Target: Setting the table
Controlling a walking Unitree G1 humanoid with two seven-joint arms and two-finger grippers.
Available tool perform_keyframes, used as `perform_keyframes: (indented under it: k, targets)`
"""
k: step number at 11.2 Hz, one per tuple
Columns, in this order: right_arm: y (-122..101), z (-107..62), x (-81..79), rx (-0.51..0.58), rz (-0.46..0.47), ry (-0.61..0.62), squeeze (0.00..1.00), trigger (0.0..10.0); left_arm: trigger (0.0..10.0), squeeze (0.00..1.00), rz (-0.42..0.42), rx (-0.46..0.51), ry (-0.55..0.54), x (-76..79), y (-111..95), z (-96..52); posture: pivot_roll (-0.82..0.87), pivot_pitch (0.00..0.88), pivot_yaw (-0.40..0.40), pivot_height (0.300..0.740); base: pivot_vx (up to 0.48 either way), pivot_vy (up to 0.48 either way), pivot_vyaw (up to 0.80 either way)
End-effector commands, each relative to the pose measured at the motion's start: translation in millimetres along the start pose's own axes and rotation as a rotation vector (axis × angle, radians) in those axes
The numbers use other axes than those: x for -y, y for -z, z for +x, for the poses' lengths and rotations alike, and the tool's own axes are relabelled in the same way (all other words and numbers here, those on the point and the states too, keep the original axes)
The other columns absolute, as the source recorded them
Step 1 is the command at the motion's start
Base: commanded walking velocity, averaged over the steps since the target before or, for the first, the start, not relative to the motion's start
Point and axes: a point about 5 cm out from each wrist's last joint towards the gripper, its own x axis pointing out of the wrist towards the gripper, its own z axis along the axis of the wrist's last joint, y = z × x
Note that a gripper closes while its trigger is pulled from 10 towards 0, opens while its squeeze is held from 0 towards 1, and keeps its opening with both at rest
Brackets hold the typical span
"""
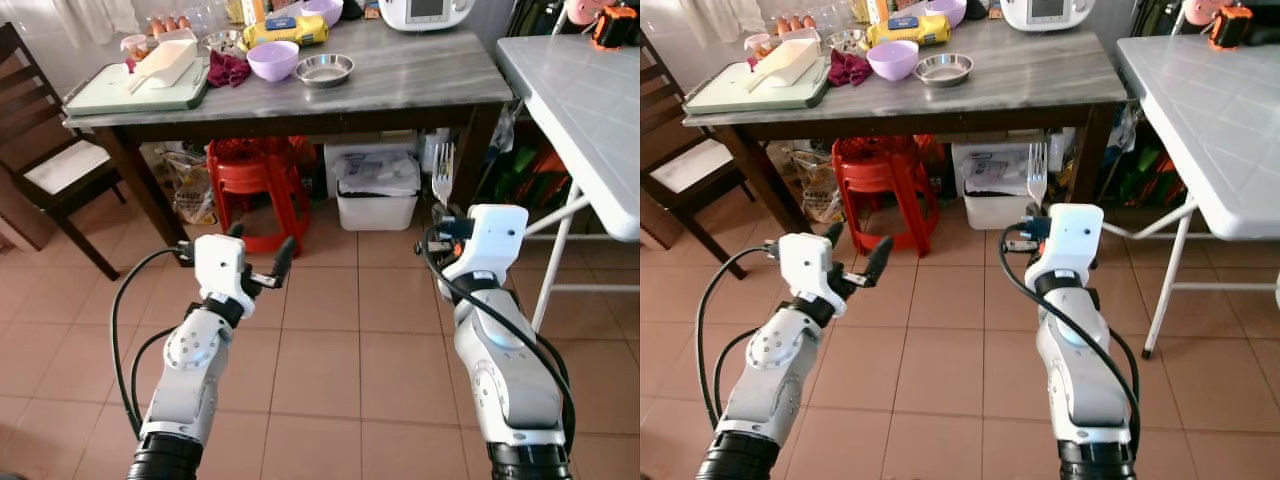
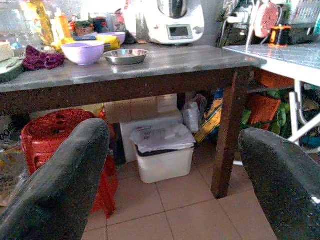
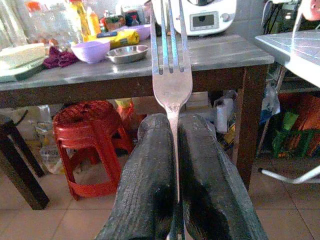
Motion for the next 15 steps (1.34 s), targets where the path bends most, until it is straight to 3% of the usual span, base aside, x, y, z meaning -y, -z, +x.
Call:
perform_keyframes:
  k: [1, 4, 7, 12, 15]
  targets:
    - [-6, -0.4, -4.6, 0.026, 0.008, -0.009, 0.00, 10.0, 10.0, 0.00, 0.001, 0.010, -0.008, -1.2, -4, 0.2, -0.08, 0.083, 0.098, 0.740, 0.352, 0.000, 0.00]
    - [-4, -1.6, -2.4, 0.023, 0.002, -0.001, 0.00, 10.0, 10.0, 0.00, -0.013, 0.009, 0.027, 5.7, -4, 3.1, -0.09, 0.104, 0.112, 0.740, 0.393, 0.000, 0.00]
    - [0, 0.7, 1.3, 0.032, 0.006, 0.035, 0.00, 10.0, 10.0, 0.00, -0.003, 0.006, 0.004, -0.3, 1, 4.1, -0.07, 0.037, 0.081, 0.740, 0.391, 0.000, 0.00]
    - [7, 4.3, 6.2, 0.013, -0.006, 0.041, 0.00, 10.0, 10.0, 0.00, -0.015, 0.008, -0.016, 2.8, 4, 5.3, -0.09, 0.039, 0.078, 0.740, 0.368, 0.000, 0.00]
    - [8, 5.4, 8.9, 0.018, -0.020, 0.051, 0.00, 10.0, 10.0, 0.00, -0.023, 0.024, -0.011, 11.0, 2, 14.3, -0.10, 0.014, 0.081, 0.740, 0.359, 0.000, 0.00]
